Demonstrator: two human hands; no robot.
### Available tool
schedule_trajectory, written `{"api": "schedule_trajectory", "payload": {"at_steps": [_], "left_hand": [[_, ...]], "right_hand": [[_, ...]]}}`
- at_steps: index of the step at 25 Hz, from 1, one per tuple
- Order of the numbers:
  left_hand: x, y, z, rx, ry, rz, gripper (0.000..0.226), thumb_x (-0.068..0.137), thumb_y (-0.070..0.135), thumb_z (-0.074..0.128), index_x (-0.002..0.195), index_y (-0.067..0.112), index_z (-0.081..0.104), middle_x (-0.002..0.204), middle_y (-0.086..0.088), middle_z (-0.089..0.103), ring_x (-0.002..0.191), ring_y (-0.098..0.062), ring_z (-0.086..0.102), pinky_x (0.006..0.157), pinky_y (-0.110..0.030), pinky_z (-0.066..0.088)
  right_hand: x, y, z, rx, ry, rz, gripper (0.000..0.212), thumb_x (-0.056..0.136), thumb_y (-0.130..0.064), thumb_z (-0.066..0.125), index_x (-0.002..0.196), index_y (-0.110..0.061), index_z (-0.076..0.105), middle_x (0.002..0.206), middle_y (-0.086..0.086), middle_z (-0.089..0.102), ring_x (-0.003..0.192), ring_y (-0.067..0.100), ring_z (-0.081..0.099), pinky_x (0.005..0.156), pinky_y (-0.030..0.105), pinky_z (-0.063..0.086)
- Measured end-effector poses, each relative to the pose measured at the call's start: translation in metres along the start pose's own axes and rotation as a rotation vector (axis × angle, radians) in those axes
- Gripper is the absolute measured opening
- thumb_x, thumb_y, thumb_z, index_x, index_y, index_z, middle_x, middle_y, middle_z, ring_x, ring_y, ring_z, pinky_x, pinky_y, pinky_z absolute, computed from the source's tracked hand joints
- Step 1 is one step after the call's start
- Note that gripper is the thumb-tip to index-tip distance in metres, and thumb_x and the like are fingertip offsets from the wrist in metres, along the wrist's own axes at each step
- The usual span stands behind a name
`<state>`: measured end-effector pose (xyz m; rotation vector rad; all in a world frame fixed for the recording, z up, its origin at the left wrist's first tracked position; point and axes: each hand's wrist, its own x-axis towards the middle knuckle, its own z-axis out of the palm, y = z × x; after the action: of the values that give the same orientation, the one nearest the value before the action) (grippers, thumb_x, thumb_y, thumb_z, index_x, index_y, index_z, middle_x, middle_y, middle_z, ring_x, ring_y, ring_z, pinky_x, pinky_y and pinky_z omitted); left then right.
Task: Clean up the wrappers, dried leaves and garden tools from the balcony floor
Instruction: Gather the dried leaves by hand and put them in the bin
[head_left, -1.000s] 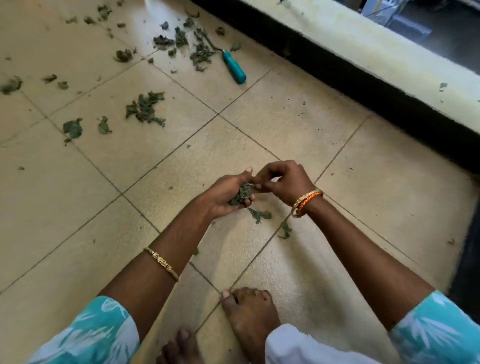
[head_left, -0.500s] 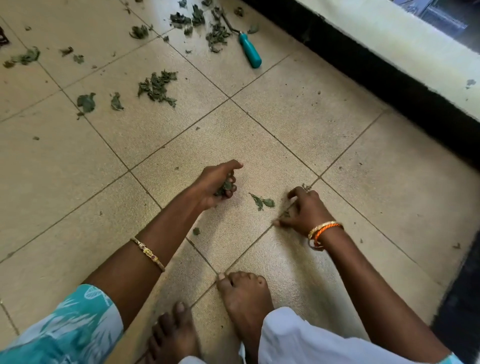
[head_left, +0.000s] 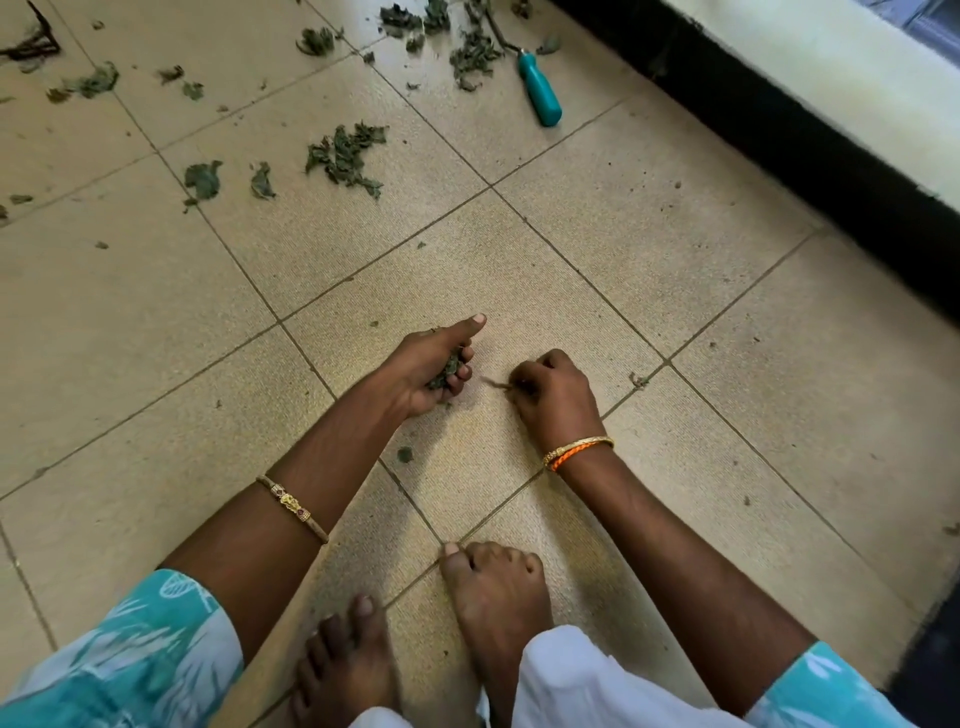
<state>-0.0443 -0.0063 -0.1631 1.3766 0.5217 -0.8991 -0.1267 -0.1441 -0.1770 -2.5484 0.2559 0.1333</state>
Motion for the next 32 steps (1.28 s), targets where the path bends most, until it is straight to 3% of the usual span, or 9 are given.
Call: {"api": "schedule_trajectory", "payload": {"at_steps": [4, 8, 11, 13, 16, 20, 24, 29, 32], "left_hand": [[0.000, 0.006, -0.005, 0.028, -0.024, 0.010, 0.018, 0.094, 0.026, 0.059, 0.091, 0.009, 0.063, 0.078, 0.000, 0.072, 0.041, -0.003, 0.047, 0.037, -0.015, 0.036], [0.000, 0.017, 0.006, 0.100, -0.136, 0.011, 0.031, 0.097, 0.027, 0.052, 0.112, 0.001, 0.061, 0.107, -0.013, 0.071, 0.043, -0.003, 0.046, 0.038, -0.014, 0.038], [-0.001, 0.018, 0.033, 0.089, -0.231, 0.008, 0.036, 0.099, 0.037, 0.047, 0.104, 0.003, 0.060, 0.087, -0.009, 0.073, 0.043, -0.005, 0.046, 0.038, -0.015, 0.038], [0.002, 0.015, 0.051, 0.094, -0.152, 0.033, 0.031, 0.099, 0.034, 0.047, 0.088, 0.007, 0.058, 0.067, -0.005, 0.063, 0.044, -0.008, 0.048, 0.038, -0.017, 0.038], [0.008, 0.007, 0.068, 0.130, -0.069, 0.059, 0.025, 0.100, 0.023, 0.047, 0.081, 0.008, 0.056, 0.065, -0.006, 0.056, 0.044, -0.011, 0.048, 0.037, -0.017, 0.036], [0.011, 0.010, 0.069, 0.051, -0.128, 0.034, 0.027, 0.099, 0.022, 0.050, 0.074, 0.011, 0.054, 0.049, 0.003, 0.050, 0.037, -0.007, 0.044, 0.036, -0.015, 0.034], [0.015, 0.017, 0.053, -0.036, -0.128, -0.037, 0.034, 0.094, 0.025, 0.055, 0.063, 0.017, 0.042, 0.051, 0.003, 0.039, 0.038, -0.008, 0.041, 0.036, -0.016, 0.033], [0.010, 0.026, 0.038, -0.055, -0.165, 0.017, 0.022, 0.086, 0.004, 0.059, 0.067, 0.010, 0.049, 0.054, -0.001, 0.049, 0.053, -0.008, 0.047, 0.040, -0.014, 0.039], [0.008, 0.034, 0.020, -0.130, -0.207, 0.004, 0.006, 0.088, -0.003, 0.049, 0.088, 0.001, 0.054, 0.084, -0.009, 0.057, 0.052, -0.006, 0.051, 0.042, -0.012, 0.042]], "right_hand": [[0.017, -0.001, -0.014, 0.085, -0.027, 0.023, 0.015, 0.082, -0.002, 0.061, 0.090, -0.007, 0.073, 0.089, 0.011, 0.067, 0.083, 0.022, 0.063, 0.076, 0.028, 0.049], [0.043, -0.001, -0.064, 0.303, -0.007, 0.114, 0.011, 0.078, -0.007, 0.070, 0.086, -0.014, 0.075, 0.085, 0.002, 0.073, 0.078, 0.010, 0.068, 0.076, 0.018, 0.052], [0.046, -0.011, -0.075, 0.190, 0.016, 0.004, 0.014, 0.081, -0.006, 0.067, 0.092, -0.010, 0.074, 0.086, 0.007, 0.073, 0.080, 0.015, 0.068, 0.077, 0.023, 0.054], [0.038, -0.013, -0.066, 0.032, 0.013, -0.069, 0.025, 0.085, -0.003, 0.058, 0.107, -0.008, 0.069, 0.093, 0.012, 0.072, 0.087, 0.022, 0.067, 0.077, 0.022, 0.048], [0.016, -0.006, -0.057, 0.067, -0.026, -0.085, 0.047, 0.087, -0.001, 0.049, 0.133, -0.011, 0.049, 0.103, 0.016, 0.068, 0.094, 0.026, 0.063, 0.083, 0.026, 0.047], [-0.002, 0.035, -0.077, 0.320, 0.306, 0.159, 0.028, 0.087, -0.001, 0.051, 0.107, -0.013, 0.067, 0.099, 0.003, 0.069, 0.092, 0.018, 0.065, 0.078, 0.023, 0.052], [-0.014, 0.084, -0.077, 0.100, 0.180, 0.405, 0.024, 0.087, -0.007, 0.056, 0.108, -0.007, 0.068, 0.108, 0.011, 0.066, 0.099, 0.022, 0.062, 0.081, 0.018, 0.041], [-0.015, 0.070, -0.037, -0.009, 0.193, 0.163, 0.020, 0.086, -0.010, 0.063, 0.103, -0.001, 0.068, 0.101, 0.016, 0.057, 0.096, 0.031, 0.054, 0.082, 0.031, 0.042], [-0.009, 0.058, -0.026, -0.076, 0.199, 0.043, 0.015, 0.088, -0.003, 0.057, 0.097, 0.000, 0.070, 0.097, 0.017, 0.061, 0.093, 0.035, 0.056, 0.078, 0.035, 0.044]]}}
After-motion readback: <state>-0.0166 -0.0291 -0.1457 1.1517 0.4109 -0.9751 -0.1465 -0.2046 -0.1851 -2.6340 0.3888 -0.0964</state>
